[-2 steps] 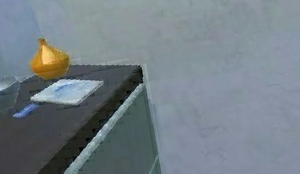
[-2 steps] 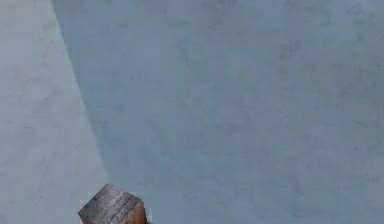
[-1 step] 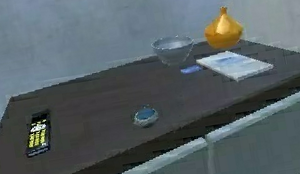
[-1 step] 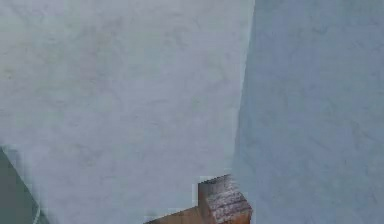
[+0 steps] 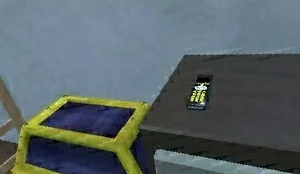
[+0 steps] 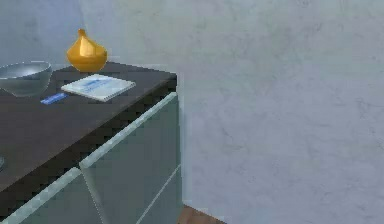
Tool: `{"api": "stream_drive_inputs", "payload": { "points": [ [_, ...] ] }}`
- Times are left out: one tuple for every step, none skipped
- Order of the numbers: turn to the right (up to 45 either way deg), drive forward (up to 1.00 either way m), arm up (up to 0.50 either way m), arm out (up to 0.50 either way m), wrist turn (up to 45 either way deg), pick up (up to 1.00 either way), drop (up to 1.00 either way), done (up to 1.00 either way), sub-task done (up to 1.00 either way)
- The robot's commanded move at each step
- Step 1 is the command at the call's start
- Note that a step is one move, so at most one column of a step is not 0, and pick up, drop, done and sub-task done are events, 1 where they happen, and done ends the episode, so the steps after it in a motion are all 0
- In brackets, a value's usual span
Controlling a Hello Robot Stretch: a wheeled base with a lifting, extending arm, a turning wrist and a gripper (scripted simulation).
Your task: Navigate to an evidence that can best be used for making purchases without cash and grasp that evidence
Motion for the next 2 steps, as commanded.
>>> {"api": "stream_drive_inputs", "payload": {
  "points": [
    [-27.0,0.0,0.0,0.0,0.0,0.0,0.0,0.0,0.0],
    [-3.0,0.0,0.0,0.0,0.0,0.0,0.0,0.0,0.0]
  ]
}}
